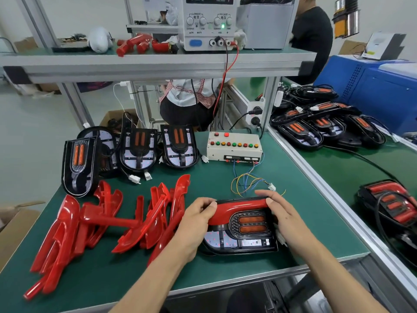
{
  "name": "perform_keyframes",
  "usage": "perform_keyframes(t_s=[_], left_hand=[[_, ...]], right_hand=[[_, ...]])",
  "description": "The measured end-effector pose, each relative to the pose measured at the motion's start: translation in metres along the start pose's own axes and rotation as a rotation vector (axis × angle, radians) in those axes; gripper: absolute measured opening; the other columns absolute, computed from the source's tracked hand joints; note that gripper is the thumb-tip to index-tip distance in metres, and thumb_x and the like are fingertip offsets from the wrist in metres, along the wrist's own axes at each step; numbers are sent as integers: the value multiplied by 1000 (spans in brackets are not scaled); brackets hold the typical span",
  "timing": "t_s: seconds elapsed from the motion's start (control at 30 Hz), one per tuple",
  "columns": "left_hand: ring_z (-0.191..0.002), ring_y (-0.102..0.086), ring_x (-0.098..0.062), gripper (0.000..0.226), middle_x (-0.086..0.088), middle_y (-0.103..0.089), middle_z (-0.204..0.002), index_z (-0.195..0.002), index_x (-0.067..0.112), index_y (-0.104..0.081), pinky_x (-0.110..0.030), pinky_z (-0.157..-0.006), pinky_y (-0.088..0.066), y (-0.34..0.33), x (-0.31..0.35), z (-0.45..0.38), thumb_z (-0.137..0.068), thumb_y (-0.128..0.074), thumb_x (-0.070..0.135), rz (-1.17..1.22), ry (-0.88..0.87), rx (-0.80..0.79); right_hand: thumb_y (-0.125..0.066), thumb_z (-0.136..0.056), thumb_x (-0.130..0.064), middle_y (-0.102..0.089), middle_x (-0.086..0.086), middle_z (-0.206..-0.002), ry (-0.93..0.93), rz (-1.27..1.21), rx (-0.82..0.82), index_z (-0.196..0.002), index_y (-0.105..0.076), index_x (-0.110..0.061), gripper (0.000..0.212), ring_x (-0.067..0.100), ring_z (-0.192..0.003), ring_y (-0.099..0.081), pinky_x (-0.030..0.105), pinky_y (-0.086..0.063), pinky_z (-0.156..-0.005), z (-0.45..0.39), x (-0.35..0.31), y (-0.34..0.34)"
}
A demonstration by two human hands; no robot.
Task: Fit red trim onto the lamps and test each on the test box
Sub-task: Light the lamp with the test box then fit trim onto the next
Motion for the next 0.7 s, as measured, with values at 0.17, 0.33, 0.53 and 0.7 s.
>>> perform_keyframes(t_s=[0.17, 0.33, 0.53, 0.7], left_hand=[[-90, -65, -6, 13, 1, -74, -101, -100, 23, -73, -18, -83, -48, 2, 12, 5, -100, -63, 16, -21, -115, -20], [-88, -67, -4, 13, 4, -76, -99, -100, 24, -74, -12, -77, -48, 1, 15, 6, -99, -64, 16, -22, -143, -44], [-83, -63, -10, 15, 3, -72, -88, -94, 18, -74, -22, -80, -52, 3, 16, 4, -98, -64, 8, 0, -174, 27], [-84, -62, -10, 20, 6, -71, -86, -91, 22, -74, -23, -81, -51, 4, 17, 5, -99, -63, 8, -22, -218, 44]], right_hand=[[-35, -111, -12, -71, -6, -95, 5, 70, -21, -120, -67, -20, 34, 0, -83, -67, 12, -52, -69, -4, -4, -5], [-38, -111, -18, -72, 0, -104, 39, 85, -13, -116, -70, -32, 35, 14, -96, -67, 31, -60, -85, -4, -7, -5], [-37, -111, -20, -72, 2, -103, 66, 121, -2, -112, -69, -35, 35, 15, -95, -69, 34, -61, -85, -6, -4, -8], [-41, -111, -25, -72, 1, -106, 118, 170, 18, -113, -68, -36, 29, 30, -105, -68, 50, -57, -96, -7, -4, -5]])
Point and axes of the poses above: each hand's wrist, its own z-axis away from the middle knuckle, its own y-axis out of the back of the hand, x = y × z, the point moved 8 cm from there along -z, towards the middle knuckle
